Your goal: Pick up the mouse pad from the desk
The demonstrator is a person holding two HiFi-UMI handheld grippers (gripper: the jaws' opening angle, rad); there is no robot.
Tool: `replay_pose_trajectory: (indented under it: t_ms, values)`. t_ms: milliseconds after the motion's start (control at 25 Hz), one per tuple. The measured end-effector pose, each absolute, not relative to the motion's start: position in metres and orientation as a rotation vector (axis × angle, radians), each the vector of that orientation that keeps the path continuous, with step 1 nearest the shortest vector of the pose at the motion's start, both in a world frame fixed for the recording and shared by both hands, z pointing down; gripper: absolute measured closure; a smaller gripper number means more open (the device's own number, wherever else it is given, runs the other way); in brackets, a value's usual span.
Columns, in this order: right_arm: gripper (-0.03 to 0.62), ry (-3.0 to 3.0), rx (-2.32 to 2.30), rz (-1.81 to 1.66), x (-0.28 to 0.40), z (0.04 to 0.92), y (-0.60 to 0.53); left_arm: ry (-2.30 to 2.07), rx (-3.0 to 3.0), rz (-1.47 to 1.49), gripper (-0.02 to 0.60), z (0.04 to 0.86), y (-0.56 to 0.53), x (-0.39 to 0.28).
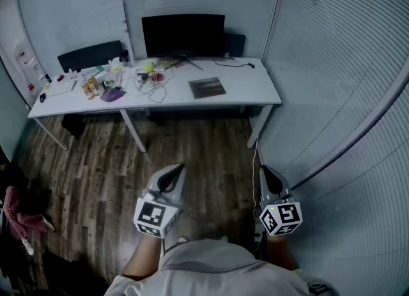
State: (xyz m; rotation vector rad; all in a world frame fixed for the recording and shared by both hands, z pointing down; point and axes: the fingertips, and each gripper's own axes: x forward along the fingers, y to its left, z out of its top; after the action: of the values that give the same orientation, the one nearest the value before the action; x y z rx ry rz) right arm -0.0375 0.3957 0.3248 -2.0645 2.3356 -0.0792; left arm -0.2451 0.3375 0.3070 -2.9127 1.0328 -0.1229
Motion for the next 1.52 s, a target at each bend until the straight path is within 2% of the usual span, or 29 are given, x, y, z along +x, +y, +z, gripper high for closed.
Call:
replay_pose_trajectory:
  t_ms: [480,1080,1520]
  values:
    - [0.591,2.359,-2.056,-0.114,-0.015,0.339,0.381,1.046,-2.917,-0.174,0.58,0.322,0.325,-0.218]
    - [0.591,2.434,-1.828,-0.208,0.031,0.351,0.363,1.084,-2.882,-0.203,0.58,0.327,0.32,-0.158]
    - [0.591,2.488,-1.784,-0.367,0.08,0.4,0.351,1.187,-2.93,-0.262,0.58,0.354,0.311,-0.129]
